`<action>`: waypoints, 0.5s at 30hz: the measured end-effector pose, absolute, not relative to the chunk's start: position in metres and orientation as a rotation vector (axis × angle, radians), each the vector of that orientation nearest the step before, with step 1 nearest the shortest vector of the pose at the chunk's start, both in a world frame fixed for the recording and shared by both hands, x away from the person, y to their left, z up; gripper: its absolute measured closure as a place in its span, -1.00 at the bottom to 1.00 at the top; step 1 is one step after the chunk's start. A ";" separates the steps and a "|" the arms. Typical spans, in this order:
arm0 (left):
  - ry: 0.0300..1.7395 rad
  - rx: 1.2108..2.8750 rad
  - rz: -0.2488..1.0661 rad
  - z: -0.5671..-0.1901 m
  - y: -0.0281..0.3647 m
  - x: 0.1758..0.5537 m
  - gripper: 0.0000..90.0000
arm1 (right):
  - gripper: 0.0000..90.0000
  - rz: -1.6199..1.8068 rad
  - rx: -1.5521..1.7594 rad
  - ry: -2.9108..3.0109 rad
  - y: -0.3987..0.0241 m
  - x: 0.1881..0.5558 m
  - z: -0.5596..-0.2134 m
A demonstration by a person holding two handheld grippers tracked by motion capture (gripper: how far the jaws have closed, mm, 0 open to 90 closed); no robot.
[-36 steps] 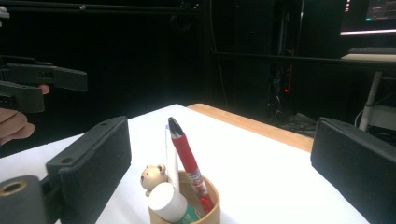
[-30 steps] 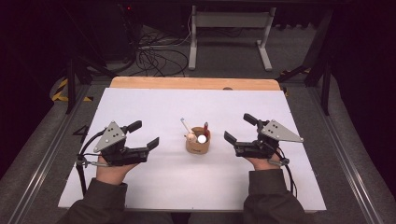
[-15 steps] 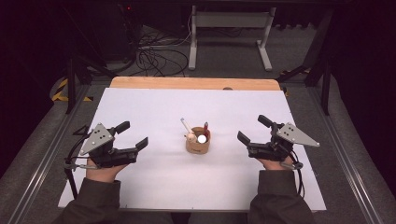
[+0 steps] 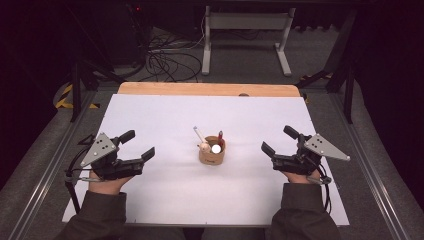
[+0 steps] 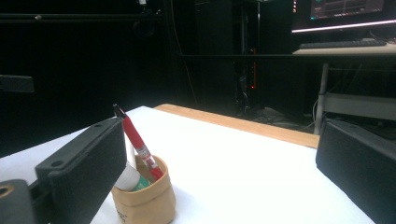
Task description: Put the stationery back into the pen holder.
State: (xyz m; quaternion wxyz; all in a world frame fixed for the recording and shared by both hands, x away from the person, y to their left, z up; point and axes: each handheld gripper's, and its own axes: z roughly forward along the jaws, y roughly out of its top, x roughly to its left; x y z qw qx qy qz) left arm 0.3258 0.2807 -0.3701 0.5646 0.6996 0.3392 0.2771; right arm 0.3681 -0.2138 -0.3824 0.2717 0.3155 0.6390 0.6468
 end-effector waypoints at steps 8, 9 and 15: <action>0.806 1.639 0.660 -0.371 0.282 0.326 -0.69 | -0.95 1.734 0.865 1.699 -0.224 0.367 -0.383; 0.802 1.641 0.661 -0.371 0.282 0.326 -0.69 | -0.95 1.732 0.866 1.696 -0.225 0.368 -0.383; 0.801 1.642 0.662 -0.372 0.283 0.326 -0.69 | -0.95 1.728 0.870 1.694 -0.227 0.368 -0.383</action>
